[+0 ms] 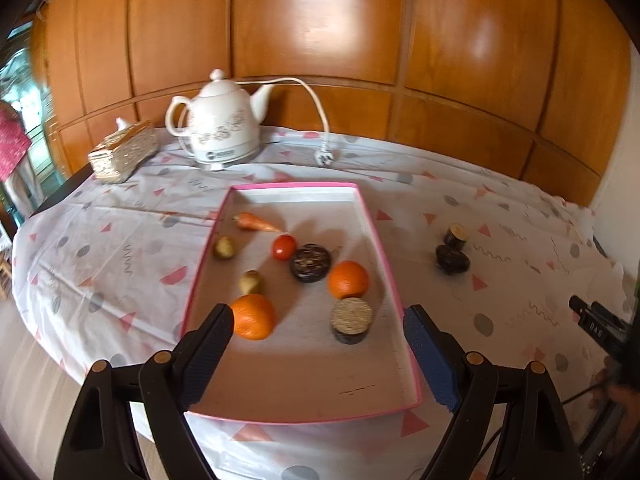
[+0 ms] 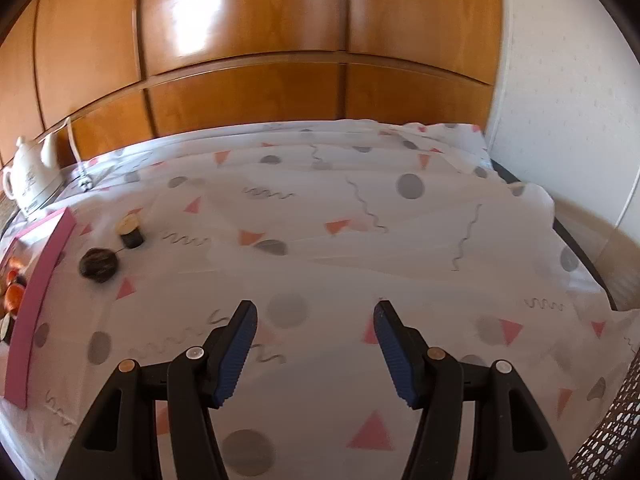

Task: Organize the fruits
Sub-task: 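Move the left gripper over the dark brown round fruit on the cloth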

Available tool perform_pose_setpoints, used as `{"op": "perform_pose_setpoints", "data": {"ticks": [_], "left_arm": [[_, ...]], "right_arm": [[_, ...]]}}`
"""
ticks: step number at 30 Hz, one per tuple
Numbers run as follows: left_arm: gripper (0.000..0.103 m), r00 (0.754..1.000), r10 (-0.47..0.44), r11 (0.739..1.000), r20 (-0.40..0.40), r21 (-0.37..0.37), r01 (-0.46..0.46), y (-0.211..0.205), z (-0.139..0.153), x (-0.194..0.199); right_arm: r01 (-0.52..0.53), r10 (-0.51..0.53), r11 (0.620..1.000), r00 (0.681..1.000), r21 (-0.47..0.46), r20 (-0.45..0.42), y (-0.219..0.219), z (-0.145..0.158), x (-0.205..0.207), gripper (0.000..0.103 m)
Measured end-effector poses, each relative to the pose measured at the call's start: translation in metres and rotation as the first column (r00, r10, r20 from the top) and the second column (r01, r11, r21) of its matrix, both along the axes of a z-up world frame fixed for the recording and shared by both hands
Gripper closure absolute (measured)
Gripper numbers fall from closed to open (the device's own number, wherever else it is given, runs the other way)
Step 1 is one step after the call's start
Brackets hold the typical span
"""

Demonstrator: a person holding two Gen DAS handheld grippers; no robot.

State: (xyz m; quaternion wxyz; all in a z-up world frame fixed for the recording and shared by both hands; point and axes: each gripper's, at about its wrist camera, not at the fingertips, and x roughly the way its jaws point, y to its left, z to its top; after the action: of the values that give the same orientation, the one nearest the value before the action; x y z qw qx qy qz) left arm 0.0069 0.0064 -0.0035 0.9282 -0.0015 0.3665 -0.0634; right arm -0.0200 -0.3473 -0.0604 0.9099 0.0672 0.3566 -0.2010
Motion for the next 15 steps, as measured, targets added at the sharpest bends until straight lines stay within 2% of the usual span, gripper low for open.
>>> {"op": "perform_pose_setpoints", "data": {"ticks": [10,15], "left_arm": [[0.014,0.998,-0.043,0.999,-0.047,0.021,0.044,-0.015,-0.011,0.011],[0.011,0.999,-0.033,0.999,-0.041,0.017,0.034,-0.014,-0.008,0.012]], "right_arm": [[0.120,-0.119,0.993,0.993,0.011,-0.016,-0.040,-0.008,0.002,0.041],[0.172,-0.172,0.985,0.985,0.032,-0.007,-0.058,-0.011,0.005,0.041]]}}
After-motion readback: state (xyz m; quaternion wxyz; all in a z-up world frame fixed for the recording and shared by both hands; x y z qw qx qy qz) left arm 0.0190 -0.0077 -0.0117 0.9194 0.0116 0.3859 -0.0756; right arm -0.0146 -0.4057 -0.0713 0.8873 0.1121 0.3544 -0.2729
